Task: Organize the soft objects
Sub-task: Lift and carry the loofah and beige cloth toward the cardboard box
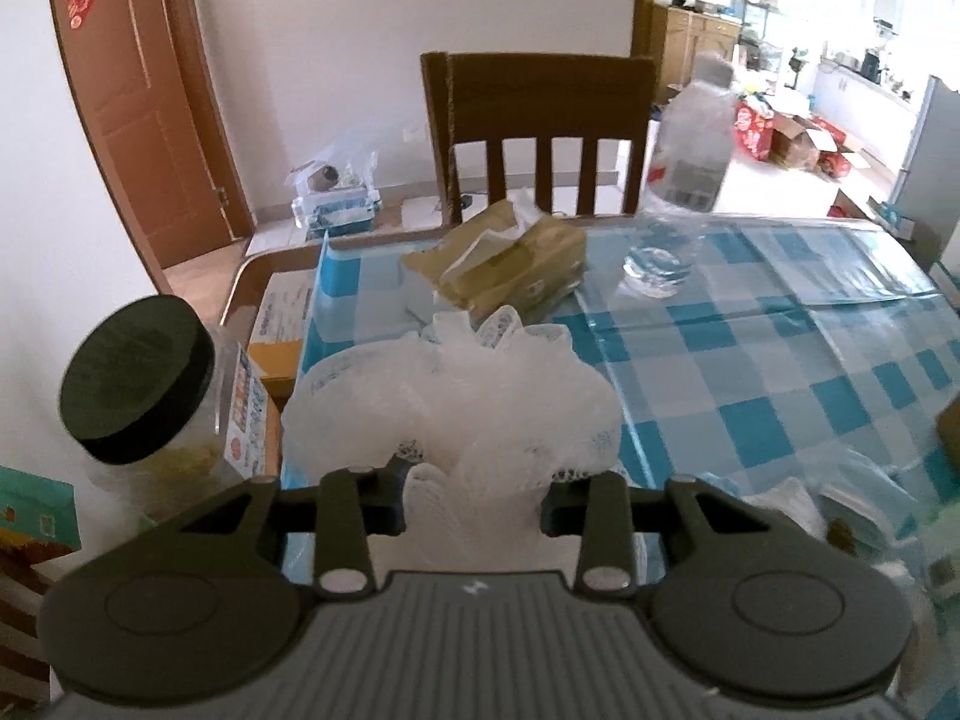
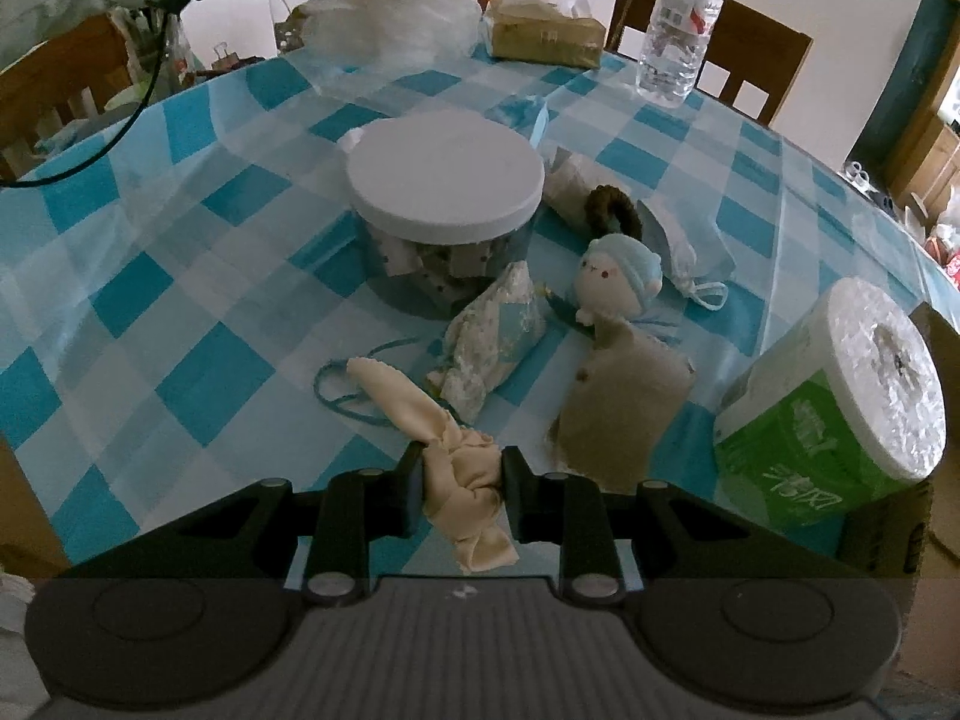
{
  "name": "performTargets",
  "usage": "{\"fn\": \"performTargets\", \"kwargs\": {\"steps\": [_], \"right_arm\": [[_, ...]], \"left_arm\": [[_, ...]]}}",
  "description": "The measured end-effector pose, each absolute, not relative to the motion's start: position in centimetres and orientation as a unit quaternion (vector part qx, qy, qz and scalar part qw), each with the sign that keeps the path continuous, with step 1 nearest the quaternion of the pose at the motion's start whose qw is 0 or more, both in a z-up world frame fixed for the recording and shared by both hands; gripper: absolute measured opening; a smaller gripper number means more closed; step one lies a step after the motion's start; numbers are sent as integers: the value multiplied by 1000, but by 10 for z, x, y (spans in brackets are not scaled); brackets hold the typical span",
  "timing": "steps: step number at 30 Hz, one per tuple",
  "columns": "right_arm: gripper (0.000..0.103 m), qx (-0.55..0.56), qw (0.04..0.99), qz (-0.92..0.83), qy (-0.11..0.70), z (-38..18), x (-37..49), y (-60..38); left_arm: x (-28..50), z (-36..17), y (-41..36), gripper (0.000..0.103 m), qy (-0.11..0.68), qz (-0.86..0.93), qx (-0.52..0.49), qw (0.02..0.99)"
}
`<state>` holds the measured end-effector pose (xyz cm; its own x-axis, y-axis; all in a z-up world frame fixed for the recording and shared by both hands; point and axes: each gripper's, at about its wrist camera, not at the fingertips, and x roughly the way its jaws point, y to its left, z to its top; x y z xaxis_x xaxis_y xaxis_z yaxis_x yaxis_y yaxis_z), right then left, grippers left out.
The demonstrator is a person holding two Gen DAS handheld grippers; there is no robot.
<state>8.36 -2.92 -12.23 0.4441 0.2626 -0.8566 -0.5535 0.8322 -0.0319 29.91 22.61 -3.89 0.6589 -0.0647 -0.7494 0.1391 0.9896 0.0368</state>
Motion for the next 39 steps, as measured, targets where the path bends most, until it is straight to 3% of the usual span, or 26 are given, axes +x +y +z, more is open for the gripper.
{"fn": "performTargets", "kwargs": {"steps": [17, 39], "right_arm": [[30, -141, 839, 285, 441, -78, 62, -62], [30, -164, 882, 209, 390, -33, 61, -243]], "left_arm": [[191, 39, 169, 35, 385, -126, 60, 912], [140, 74, -37, 35, 354, -247, 98, 897]]}}
